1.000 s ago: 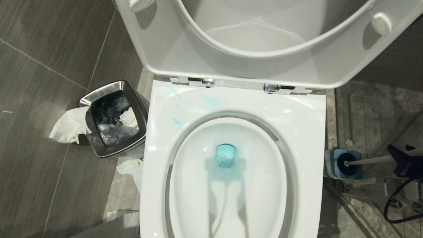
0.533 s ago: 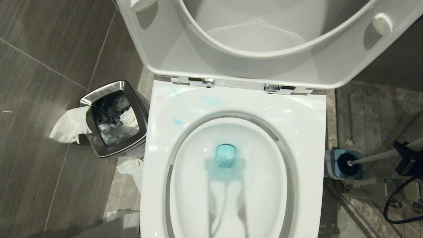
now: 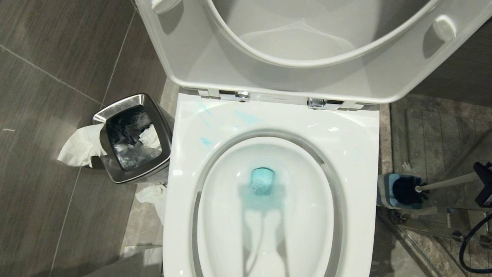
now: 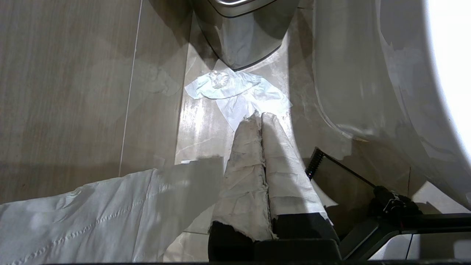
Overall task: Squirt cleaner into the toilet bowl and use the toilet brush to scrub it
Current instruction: Scrub the toilet bowl
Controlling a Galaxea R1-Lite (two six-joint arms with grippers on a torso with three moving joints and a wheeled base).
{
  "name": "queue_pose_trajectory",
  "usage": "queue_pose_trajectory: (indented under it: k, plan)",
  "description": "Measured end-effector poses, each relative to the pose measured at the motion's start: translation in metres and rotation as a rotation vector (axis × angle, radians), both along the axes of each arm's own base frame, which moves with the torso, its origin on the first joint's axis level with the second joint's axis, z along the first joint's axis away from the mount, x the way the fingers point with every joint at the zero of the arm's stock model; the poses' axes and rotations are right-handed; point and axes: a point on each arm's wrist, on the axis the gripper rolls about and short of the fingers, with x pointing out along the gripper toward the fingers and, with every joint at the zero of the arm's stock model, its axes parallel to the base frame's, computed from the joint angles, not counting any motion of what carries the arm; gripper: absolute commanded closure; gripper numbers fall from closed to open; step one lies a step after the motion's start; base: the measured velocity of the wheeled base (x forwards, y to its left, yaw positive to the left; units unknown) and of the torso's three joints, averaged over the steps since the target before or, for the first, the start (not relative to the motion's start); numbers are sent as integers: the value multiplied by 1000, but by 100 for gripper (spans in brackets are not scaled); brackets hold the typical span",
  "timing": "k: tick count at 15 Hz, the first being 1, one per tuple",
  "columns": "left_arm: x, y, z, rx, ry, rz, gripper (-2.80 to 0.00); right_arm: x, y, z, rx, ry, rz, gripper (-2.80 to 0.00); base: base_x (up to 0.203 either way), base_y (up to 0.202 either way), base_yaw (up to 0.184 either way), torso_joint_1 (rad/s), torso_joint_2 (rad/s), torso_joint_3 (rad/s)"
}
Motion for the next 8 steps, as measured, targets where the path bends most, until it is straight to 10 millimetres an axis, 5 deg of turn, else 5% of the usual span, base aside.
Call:
queue_pose_trajectory:
  k: [8]
  plan:
    - [0, 0, 0, 0, 0, 0, 0, -29, 16, 13, 27, 31, -111, 0, 0, 0, 0, 0, 0, 0]
